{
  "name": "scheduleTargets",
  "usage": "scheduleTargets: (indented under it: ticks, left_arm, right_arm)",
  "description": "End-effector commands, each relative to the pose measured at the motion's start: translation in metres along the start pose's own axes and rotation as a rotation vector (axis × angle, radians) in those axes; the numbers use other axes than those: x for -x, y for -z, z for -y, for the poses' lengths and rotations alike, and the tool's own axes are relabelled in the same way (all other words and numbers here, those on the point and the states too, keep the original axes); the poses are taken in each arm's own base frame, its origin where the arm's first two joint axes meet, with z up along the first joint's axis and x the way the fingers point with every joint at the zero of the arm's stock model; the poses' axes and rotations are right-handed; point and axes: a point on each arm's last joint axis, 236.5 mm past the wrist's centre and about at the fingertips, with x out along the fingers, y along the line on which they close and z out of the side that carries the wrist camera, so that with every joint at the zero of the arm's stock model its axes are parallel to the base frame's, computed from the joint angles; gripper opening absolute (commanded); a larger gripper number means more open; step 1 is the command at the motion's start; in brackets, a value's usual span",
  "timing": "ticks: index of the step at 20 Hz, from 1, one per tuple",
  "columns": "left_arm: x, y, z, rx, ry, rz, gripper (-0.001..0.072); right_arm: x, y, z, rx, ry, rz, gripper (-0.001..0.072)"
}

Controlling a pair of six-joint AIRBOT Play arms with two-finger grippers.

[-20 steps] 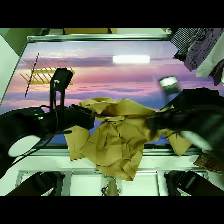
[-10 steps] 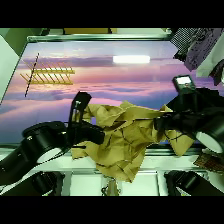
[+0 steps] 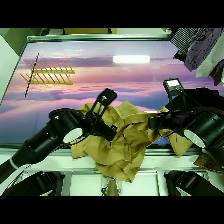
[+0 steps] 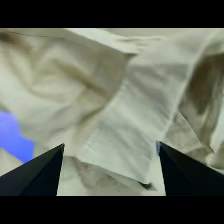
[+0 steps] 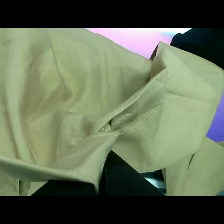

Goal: Fold the clothes and pants, and hang the long-sleeved shirts on hangers.

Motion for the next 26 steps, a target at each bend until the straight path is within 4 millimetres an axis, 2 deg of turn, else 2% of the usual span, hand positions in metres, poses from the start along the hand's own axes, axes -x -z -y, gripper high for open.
scheduleTargets:
  ticks: [1, 3, 5, 7, 10, 11, 12, 13, 17, 20, 21, 23, 26]
  left_arm:
    - [-0.009, 0.006, 0.031, -0.046, 0.115, -0.052, 0.0619]
    - [-0.010, 0.009, 0.035, -0.051, 0.097, -0.058, 0.0619]
    - [-0.021, 0.019, 0.028, -0.041, 0.024, -0.069, 0.0619]
    - [-0.041, 0.034, 0.006, -0.050, -0.103, -0.102, 0.0619]
    - [-0.061, 0.033, -0.034, -0.001, -0.281, -0.111, 0.0617]
    - [-0.064, 0.029, -0.043, 0.048, -0.305, -0.109, 0.0563]
    - [-0.064, 0.022, -0.050, 0.087, -0.307, -0.105, 0.0217]
    - [-0.062, 0.013, -0.053, 0.106, -0.303, -0.090, 0.0023]
    - [-0.044, -0.024, -0.040, 0.117, -0.233, -0.015, 0.0014]
    - [-0.033, -0.041, -0.035, 0.112, -0.216, 0.026, 0.0014]
    - [-0.031, -0.044, -0.034, 0.114, -0.214, 0.036, 0.0014]
    - [-0.027, -0.048, -0.034, 0.110, -0.214, 0.041, 0.0015]
    - [-0.025, -0.047, -0.034, 0.092, -0.218, 0.032, 0.0015]
  right_arm:
    - [0.000, -0.001, 0.000, -0.014, -0.003, 0.005, 0.0015]
    - [0.000, -0.001, -0.001, -0.029, -0.004, 0.006, 0.0015]
    - [0.000, -0.004, -0.003, -0.044, -0.013, 0.020, 0.0015]
    - [0.000, -0.009, -0.006, -0.055, -0.027, 0.040, 0.0015]
    - [0.001, -0.010, -0.007, -0.078, -0.034, 0.043, 0.0015]
    - [0.001, -0.011, -0.006, -0.078, -0.031, 0.045, 0.0015]
    - [0.000, -0.012, -0.004, -0.080, -0.023, 0.047, 0.0015]
    - [-0.002, -0.013, 0.000, -0.093, -0.013, 0.044, 0.0015]
    - [-0.028, -0.024, 0.028, -0.092, 0.056, 0.012, 0.0015]
    - [-0.054, -0.040, 0.024, -0.056, 0.053, 0.023, 0.0022]
    - [-0.062, -0.042, 0.019, -0.026, 0.043, 0.019, 0.0077]
    - [-0.070, -0.043, 0.014, 0.000, 0.029, 0.011, 0.0460]
    - [-0.063, -0.044, 0.015, 0.017, 0.025, 0.024, 0.0465]
